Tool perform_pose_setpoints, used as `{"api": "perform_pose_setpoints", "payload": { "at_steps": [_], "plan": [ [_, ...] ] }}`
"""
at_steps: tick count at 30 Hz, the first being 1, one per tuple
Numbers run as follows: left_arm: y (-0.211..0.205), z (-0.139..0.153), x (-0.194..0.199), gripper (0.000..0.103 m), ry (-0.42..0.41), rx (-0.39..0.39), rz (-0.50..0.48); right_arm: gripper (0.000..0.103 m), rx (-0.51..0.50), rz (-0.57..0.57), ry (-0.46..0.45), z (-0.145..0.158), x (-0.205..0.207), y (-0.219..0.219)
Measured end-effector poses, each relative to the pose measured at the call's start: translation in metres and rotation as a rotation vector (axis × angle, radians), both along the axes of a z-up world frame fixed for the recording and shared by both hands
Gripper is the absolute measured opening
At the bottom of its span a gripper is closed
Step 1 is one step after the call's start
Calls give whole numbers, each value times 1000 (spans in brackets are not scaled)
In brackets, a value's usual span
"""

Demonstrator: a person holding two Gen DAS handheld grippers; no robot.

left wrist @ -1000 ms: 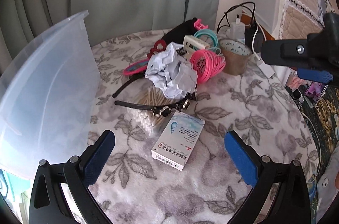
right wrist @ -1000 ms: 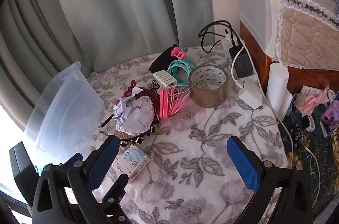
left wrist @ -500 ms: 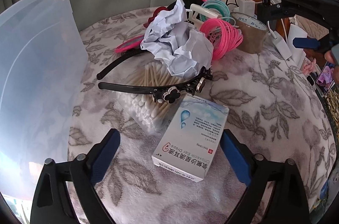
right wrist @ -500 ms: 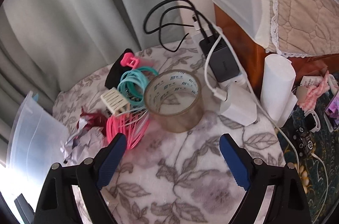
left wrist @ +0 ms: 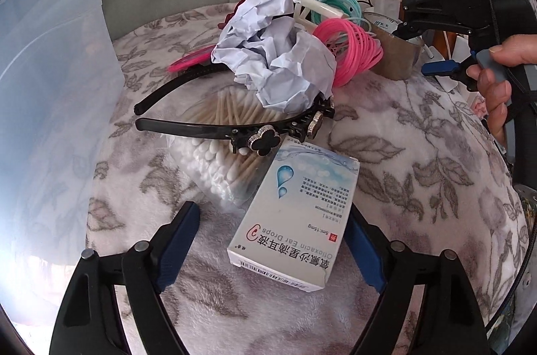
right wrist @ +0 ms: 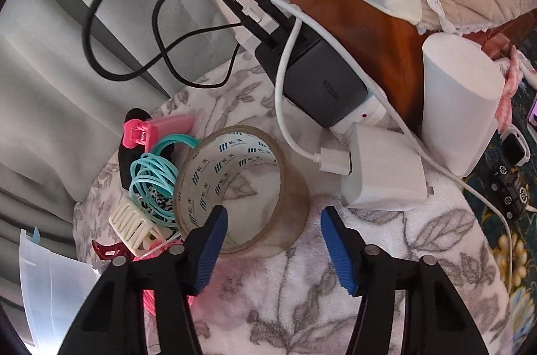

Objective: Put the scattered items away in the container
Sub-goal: 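Grasp the white ear-drops box with the left gripper while the right gripper grasps the brown tape roll, then carry the ear-drops box with the left gripper while the right gripper carries the tape roll toward the clear box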

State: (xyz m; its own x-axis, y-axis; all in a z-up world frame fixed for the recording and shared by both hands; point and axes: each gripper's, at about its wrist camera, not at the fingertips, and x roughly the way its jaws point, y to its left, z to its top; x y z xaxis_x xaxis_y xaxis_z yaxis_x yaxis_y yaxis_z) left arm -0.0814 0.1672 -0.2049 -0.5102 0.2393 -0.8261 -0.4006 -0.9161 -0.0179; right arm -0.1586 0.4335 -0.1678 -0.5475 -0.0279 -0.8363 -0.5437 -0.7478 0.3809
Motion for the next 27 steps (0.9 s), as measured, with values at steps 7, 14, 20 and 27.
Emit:
{"api": "perform_pose_setpoints", "payload": {
  "at_steps": [7,14,20,27],
  "plan": [
    [-2,4,7,65,0,15,-20,44,-62,-29,-8,-5,7,1],
    [-9,8,13,58,-15,45,-20,14,-115,-40,-21,-12,32,-1],
    [-15,9,27,53,-42,62,-34,10,-134,-15,-4,-5,61,-12],
    [-25,13,45,50,-62,67,-42,8,-150,4,-8,1,98,-31]
  ]
}}
